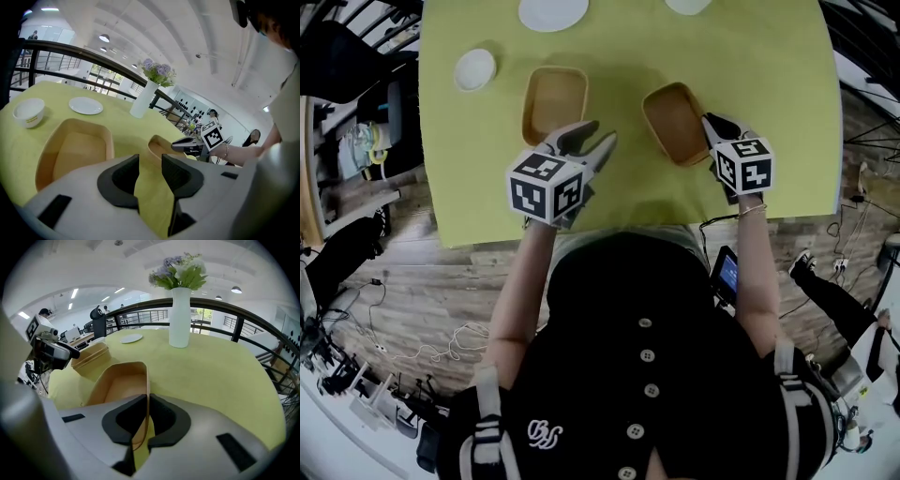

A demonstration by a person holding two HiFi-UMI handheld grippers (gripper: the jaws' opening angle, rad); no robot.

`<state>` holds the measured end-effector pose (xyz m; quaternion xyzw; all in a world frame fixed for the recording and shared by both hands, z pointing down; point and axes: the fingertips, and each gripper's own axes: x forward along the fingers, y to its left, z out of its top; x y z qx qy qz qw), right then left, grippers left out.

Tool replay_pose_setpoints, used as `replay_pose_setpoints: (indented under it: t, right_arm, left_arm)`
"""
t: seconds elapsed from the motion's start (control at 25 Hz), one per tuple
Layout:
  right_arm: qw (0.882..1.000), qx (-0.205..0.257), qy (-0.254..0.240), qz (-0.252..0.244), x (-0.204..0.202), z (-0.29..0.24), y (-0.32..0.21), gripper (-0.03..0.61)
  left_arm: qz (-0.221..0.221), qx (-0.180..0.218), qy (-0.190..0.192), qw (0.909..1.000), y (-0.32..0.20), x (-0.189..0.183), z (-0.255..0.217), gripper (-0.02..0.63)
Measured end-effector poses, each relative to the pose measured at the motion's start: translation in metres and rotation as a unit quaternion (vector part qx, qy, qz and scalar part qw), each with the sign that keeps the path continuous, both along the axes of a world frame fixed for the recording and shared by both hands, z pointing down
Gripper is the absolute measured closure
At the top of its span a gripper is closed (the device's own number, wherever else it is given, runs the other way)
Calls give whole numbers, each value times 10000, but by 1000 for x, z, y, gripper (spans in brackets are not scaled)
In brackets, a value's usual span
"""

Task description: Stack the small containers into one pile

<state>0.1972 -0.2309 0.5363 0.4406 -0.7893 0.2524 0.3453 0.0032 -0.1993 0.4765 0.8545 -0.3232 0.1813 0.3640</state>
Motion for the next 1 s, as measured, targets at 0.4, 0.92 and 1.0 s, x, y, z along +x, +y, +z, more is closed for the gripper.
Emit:
replay_pose_setpoints:
  t: [0.4, 0.92, 1.0]
  right_arm:
    - [9965, 533, -482, -419, -49, -56, 8, 549]
    - [9788, 645, -1865, -555, -160, -100, -17, 548]
    - [9766, 599, -1988, -562, -173, -100, -19, 548]
  left_arm:
    - [-130, 35, 98, 9999, 15, -23, -1, 451]
    - [-899, 105, 83, 9959, 21, -93, -2, 446]
    - [-1099, 157, 61, 9938, 20, -107, -5, 448]
